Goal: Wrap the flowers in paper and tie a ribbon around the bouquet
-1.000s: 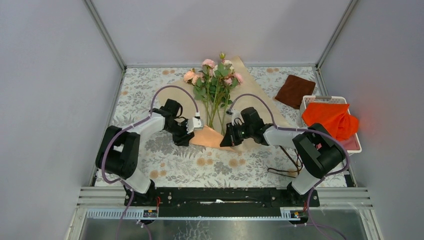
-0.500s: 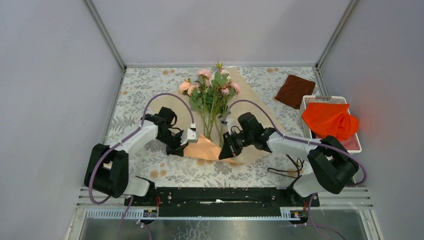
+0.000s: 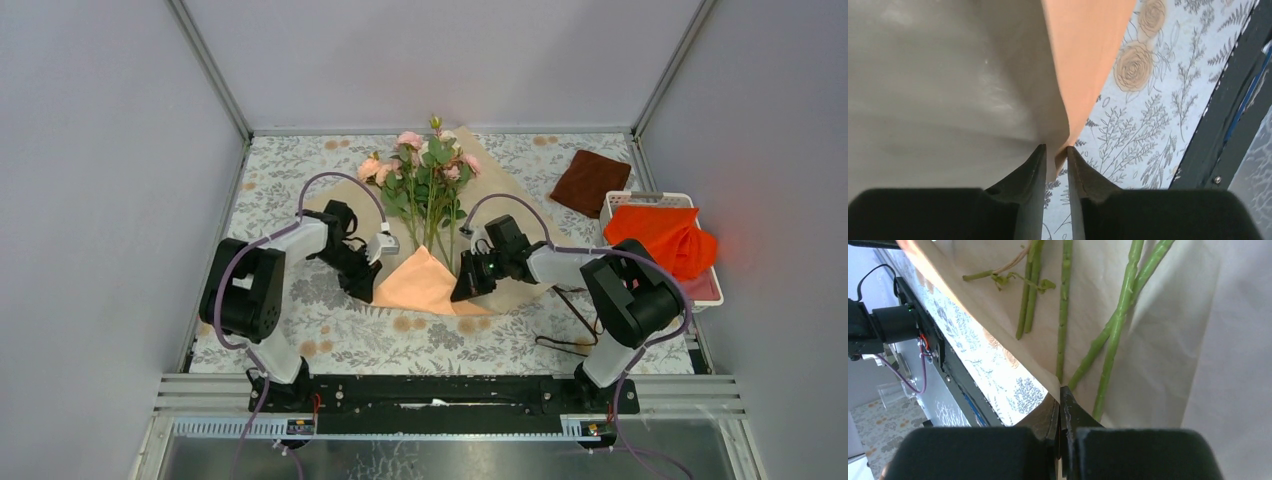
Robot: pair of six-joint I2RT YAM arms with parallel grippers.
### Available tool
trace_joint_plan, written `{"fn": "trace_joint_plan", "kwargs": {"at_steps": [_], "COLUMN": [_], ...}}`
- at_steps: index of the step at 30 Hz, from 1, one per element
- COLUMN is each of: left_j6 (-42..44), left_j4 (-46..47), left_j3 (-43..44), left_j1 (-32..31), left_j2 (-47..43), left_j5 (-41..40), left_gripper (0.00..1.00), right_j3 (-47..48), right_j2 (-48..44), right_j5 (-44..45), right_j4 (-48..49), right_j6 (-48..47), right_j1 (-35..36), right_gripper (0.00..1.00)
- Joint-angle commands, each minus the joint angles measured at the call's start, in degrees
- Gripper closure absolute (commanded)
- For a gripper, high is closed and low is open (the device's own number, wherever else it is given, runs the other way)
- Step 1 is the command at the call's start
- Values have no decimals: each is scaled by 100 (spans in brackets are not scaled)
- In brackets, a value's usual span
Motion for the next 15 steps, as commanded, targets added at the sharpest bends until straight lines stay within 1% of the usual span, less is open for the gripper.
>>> {"fn": "trace_joint_plan", "kwargs": {"at_steps": [1,3,6,8,10,12,15], "left_j6": [-453,-462,-392,-386,-395,-498,-1059], "left_j4": [289,286,286,279,275,341,753], "left_j3": [190,214,238,285,356,417,450], "left_j1": [18,16,14,9,-18,-116,-153], "left_j2": [190,157,-64,-139,-100,69,347], "left_j5": [-132,-114,267,591,886,943,713], "left_gripper": [64,50,36,29,26,25,30], "right_j3": [289,317,385,428,464,506,568], "right_j2": [194,225,272,304,332,358,385], "right_j5": [106,116,143,160,178,176,164], "right_j4": [170,159,108,80,65,49,-7], "right_j6": [-52,-77,-95,-95,-99,-91,-121], "right_j1": [-32,-47,-57,-73,-79,-80,-79], "right_gripper": [100,100,100,100,100,100,100]}}
